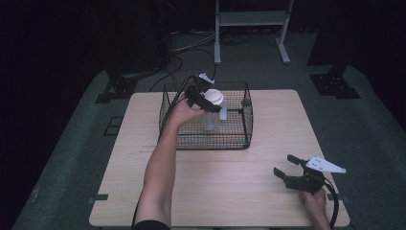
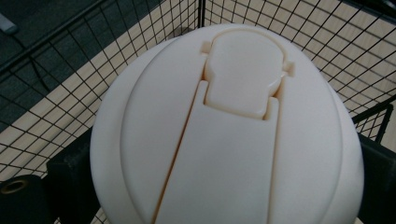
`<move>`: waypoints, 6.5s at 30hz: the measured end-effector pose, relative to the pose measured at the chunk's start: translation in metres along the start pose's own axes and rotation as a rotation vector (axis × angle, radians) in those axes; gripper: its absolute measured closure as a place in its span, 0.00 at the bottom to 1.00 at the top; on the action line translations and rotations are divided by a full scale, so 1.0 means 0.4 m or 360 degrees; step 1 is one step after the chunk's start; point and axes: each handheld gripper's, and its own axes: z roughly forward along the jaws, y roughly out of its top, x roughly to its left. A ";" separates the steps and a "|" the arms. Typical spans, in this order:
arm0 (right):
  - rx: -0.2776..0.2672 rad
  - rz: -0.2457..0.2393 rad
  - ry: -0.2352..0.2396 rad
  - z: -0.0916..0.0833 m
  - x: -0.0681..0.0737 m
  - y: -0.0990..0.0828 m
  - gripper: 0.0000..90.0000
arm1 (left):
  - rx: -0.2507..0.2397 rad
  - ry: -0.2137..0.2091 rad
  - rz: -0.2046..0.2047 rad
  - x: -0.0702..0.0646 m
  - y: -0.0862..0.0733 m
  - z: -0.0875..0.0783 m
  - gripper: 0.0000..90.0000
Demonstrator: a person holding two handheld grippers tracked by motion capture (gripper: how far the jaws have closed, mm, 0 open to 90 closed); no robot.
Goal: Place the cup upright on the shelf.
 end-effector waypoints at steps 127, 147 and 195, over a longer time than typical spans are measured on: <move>0.0102 -0.0057 -0.0052 0.015 0.013 -0.003 0.15 | -0.0365 -0.0080 0.0145 -0.164 -0.330 -0.206 0.00; 0.0113 -0.0072 -0.0059 0.016 0.014 -0.003 0.15 | -0.0444 -0.0125 0.0133 -0.207 -0.428 -0.196 0.00; 0.0128 -0.0091 -0.0071 0.018 0.019 -0.003 0.15 | -0.0492 -0.0009 0.0078 -0.261 -0.676 -0.223 0.00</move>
